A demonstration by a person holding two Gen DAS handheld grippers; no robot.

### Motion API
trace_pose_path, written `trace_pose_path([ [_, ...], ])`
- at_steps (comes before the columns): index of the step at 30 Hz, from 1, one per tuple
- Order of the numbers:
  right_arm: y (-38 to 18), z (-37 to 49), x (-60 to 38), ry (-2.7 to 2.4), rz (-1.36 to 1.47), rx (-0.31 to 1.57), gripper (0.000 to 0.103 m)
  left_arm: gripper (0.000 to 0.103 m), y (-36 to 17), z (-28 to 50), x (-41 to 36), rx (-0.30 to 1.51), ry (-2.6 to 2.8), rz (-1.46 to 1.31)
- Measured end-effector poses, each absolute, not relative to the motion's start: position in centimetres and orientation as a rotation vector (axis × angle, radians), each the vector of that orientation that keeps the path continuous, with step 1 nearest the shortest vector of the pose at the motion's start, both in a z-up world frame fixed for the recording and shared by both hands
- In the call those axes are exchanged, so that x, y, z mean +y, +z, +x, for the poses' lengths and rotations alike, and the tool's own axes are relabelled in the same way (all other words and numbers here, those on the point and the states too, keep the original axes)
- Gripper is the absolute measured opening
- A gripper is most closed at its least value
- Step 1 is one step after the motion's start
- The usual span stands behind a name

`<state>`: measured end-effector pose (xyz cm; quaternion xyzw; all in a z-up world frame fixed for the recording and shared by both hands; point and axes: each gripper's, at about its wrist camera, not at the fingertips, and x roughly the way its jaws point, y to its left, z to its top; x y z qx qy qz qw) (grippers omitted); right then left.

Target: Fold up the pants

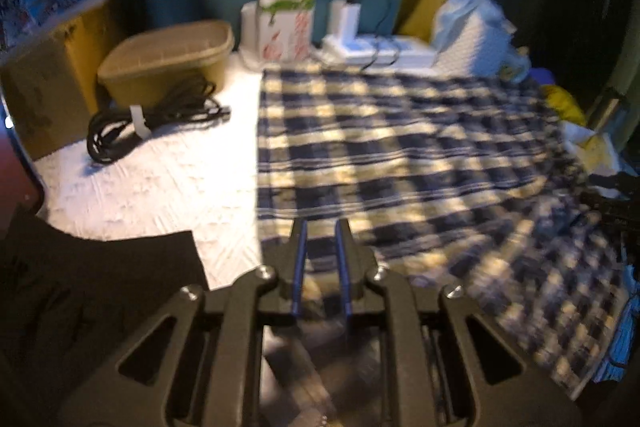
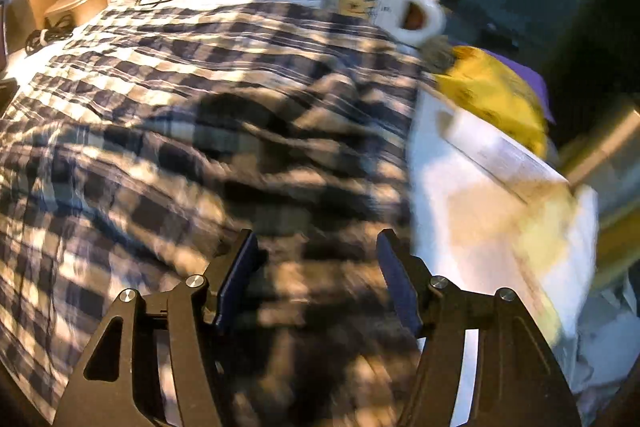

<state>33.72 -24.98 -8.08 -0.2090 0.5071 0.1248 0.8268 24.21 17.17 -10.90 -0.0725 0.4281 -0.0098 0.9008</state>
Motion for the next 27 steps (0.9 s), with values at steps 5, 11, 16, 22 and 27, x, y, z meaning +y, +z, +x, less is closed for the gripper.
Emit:
trace_pose_path([
  [5,-5.7,30.0,-27.0,0.265,-0.373,1.009,0.065,0.022,-9.6,20.6,14.1,0.842,-0.105,-0.197],
  [11,-8.5,27.0,-27.9,0.222,-0.386,1.050,0.065,0.034,-12.8,18.2,11.0,0.923,-0.149,-0.253],
  [16,-8.5,25.0,-28.3,0.204,-0.391,1.007,0.065,0.040,-14.7,16.9,10.5,0.940,-0.125,-0.212],
  [22,-6.9,23.2,-29.7,0.182,-0.362,0.989,0.065,0.040,-13.8,15.3,11.4,0.920,-0.087,-0.213],
  [27,-4.4,21.4,-30.3,0.185,-0.304,0.924,0.065,0.041,-11.9,12.1,11.4,0.855,-0.118,-0.193],
])
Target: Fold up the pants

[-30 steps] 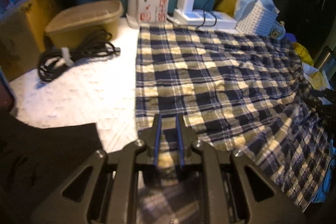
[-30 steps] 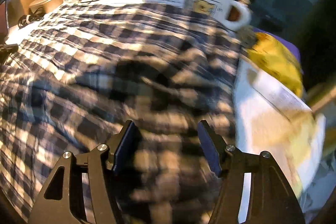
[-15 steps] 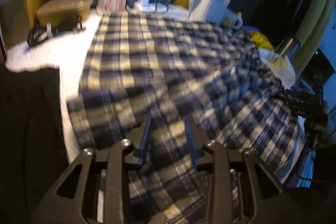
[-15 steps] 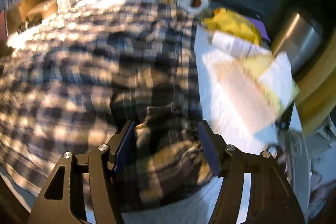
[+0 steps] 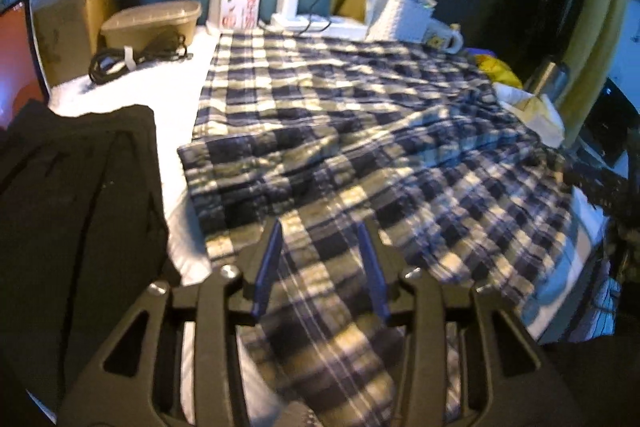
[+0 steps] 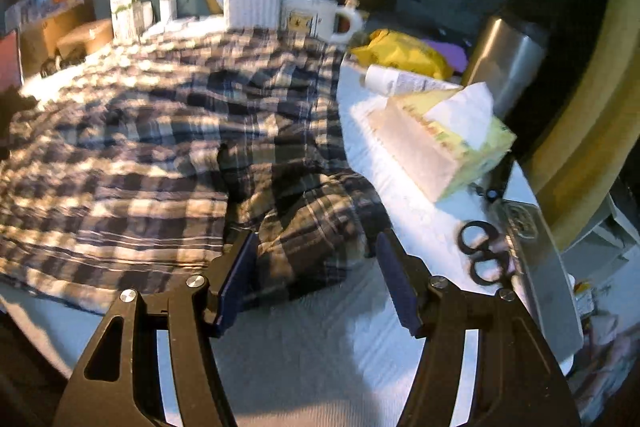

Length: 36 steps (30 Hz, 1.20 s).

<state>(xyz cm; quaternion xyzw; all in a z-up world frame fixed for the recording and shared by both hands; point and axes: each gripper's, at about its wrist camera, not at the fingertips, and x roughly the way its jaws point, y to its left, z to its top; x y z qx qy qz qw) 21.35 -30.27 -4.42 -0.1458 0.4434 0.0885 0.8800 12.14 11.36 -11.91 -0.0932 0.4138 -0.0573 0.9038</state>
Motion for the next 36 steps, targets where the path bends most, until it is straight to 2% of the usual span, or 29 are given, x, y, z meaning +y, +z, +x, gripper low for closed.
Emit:
trace_pose_path([
  [3,-3.4,20.6,-30.2,0.188,-0.295,0.899,0.065,0.045,-11.3,10.1,10.5,0.846,-0.158,-0.182],
  [7,-2.1,19.1,-30.0,0.192,-0.268,0.855,0.065,0.063,-10.7,7.2,9.2,0.832,-0.186,-0.139],
  [10,-1.9,17.8,-29.7,0.205,-0.267,0.848,0.065,0.066,-10.9,4.7,8.5,0.829,-0.202,-0.161],
  [23,-2.7,16.2,-30.9,0.180,-0.278,0.882,0.065,0.067,-14.2,0.5,6.5,0.910,-0.179,-0.026],
  [26,-3.1,16.1,-31.2,0.170,-0.271,0.894,0.065,0.067,-14.7,0.6,6.0,0.887,-0.108,0.068],
  [36,-3.7,16.3,-31.3,0.165,-0.285,0.905,0.065,0.067,-14.8,1.5,5.4,0.837,-0.081,0.097],
])
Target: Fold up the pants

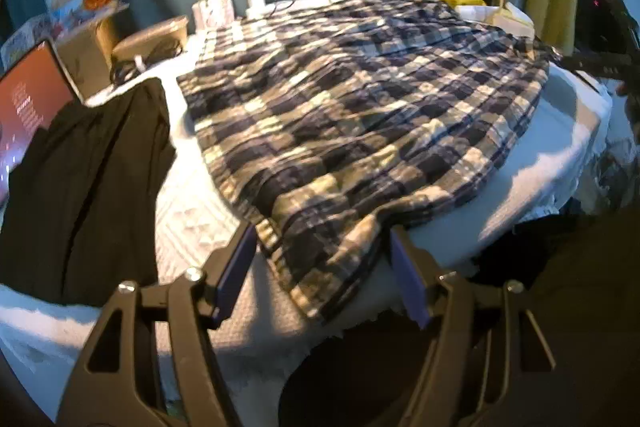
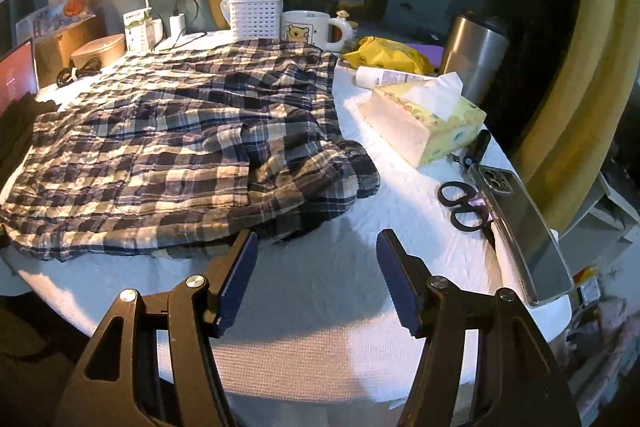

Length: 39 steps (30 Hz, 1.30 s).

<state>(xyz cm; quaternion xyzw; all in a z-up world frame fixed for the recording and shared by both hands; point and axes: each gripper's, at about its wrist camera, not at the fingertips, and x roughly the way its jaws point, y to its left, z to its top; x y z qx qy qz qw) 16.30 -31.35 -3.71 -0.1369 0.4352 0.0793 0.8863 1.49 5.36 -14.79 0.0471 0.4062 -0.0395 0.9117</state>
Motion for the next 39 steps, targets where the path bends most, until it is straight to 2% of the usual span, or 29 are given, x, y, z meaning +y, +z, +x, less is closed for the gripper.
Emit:
trace_pose_path([
  [2,-3.8,16.3,-32.0,0.146,-0.285,0.906,0.065,0.058,-14.9,1.5,5.6,0.836,-0.099,0.069],
  [4,-3.9,16.4,-32.6,0.133,-0.281,0.908,0.065,0.038,-14.8,1.4,5.8,0.837,-0.110,0.034],
  [7,-4.0,16.6,-33.5,0.114,-0.290,0.908,0.065,0.015,-14.5,1.4,6.0,0.841,-0.123,0.015],
  [10,-4.6,17.0,-34.0,0.095,-0.333,0.900,0.065,0.009,-14.3,1.3,6.4,0.844,-0.136,-0.028],
  [20,-7.3,19.9,-31.7,0.288,-0.403,0.875,0.065,0.008,-12.2,1.0,7.7,0.814,-0.168,-0.086],
  [29,-6.7,21.9,-32.1,0.404,-0.292,0.852,0.067,0.008,-11.2,0.5,7.9,0.783,-0.174,-0.117],
  [30,-6.4,21.8,-32.2,0.422,-0.273,0.838,0.065,0.008,-11.0,0.5,8.0,0.780,-0.174,-0.119],
  [32,-6.1,21.8,-32.1,0.431,-0.257,0.829,0.049,0.008,-10.9,0.5,8.0,0.776,-0.176,-0.120],
  [33,-6.1,21.7,-32.1,0.422,-0.261,0.825,0.029,0.008,-10.8,0.5,8.0,0.775,-0.175,-0.121],
  [34,-6.0,21.7,-32.1,0.411,-0.271,0.824,0.025,0.008,-10.8,0.5,8.0,0.775,-0.175,-0.122],
  [38,-6.2,22.0,-32.3,0.360,-0.319,0.833,0.028,0.008,-10.9,0.6,8.3,0.773,-0.165,-0.133],
  [39,-6.2,22.0,-32.5,0.349,-0.329,0.834,0.042,0.008,-11.0,0.6,8.4,0.773,-0.159,-0.138],
])
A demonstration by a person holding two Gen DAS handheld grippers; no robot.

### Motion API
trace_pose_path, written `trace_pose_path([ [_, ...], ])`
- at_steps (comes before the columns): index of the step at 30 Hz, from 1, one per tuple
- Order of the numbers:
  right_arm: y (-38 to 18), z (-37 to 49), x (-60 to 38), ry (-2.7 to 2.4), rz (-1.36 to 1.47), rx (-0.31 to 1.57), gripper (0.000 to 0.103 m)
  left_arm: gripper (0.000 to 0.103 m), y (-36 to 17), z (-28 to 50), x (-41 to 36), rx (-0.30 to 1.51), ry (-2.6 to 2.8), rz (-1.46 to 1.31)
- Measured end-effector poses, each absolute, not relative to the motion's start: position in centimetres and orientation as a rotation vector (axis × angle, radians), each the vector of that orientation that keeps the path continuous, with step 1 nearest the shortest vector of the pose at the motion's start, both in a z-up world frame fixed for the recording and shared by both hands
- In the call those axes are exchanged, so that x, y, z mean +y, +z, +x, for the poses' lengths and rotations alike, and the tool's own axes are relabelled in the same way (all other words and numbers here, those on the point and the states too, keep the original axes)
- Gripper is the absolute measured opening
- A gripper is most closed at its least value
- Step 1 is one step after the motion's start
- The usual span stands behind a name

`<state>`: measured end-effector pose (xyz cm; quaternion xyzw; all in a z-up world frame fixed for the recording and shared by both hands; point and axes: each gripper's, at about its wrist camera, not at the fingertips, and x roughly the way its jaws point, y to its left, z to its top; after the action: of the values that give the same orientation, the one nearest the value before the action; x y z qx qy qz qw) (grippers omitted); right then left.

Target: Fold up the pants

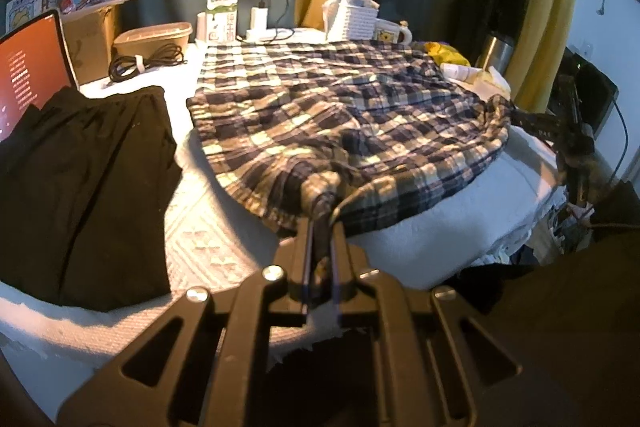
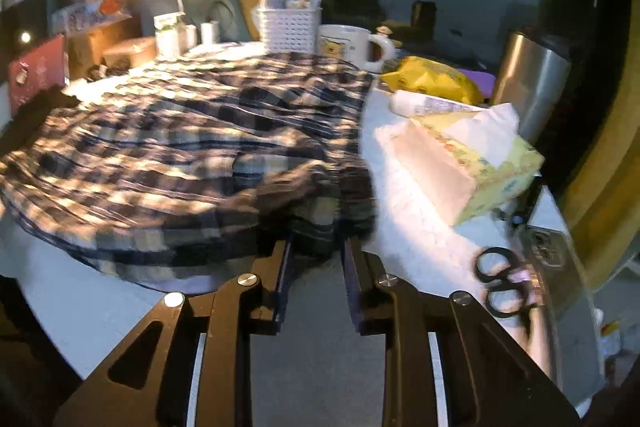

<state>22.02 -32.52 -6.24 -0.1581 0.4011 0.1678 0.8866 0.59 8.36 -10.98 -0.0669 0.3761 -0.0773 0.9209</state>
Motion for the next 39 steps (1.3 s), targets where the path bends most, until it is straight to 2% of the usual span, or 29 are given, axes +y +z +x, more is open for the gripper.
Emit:
trace_pose_path([
  [1,-6.2,22.2,-32.8,0.335,-0.330,0.831,0.061,0.008,-11.0,0.6,8.5,0.772,-0.157,-0.140],
  [3,-6.0,22.5,-33.3,0.329,-0.316,0.826,0.070,0.008,-10.9,0.7,8.7,0.769,-0.147,-0.149],
  [11,-6.8,24.0,-31.9,0.419,-0.315,0.857,0.070,0.008,-10.2,0.3,8.4,0.748,-0.152,-0.175],
  [12,-7.0,24.1,-31.9,0.424,-0.306,0.859,0.068,0.008,-10.1,0.3,8.4,0.744,-0.156,-0.175],
  [13,-7.2,24.1,-31.8,0.444,-0.290,0.858,0.051,0.008,-10.0,0.1,8.2,0.738,-0.161,-0.175],
  [15,-7.1,23.8,-31.7,0.441,-0.299,0.842,0.028,0.008,-9.7,0.0,8.1,0.731,-0.164,-0.175],
  [16,-6.9,23.6,-31.7,0.443,-0.294,0.830,0.026,0.008,-9.7,0.1,8.1,0.729,-0.163,-0.177],
  [28,-1.5,22.7,-32.0,0.346,-0.284,0.633,0.023,0.008,-6.0,0.7,8.2,0.620,-0.174,-0.146],
  [39,3.6,26.4,-31.5,0.325,-0.204,0.511,0.023,0.008,-0.6,6.5,9.7,0.498,-0.115,-0.078],
])
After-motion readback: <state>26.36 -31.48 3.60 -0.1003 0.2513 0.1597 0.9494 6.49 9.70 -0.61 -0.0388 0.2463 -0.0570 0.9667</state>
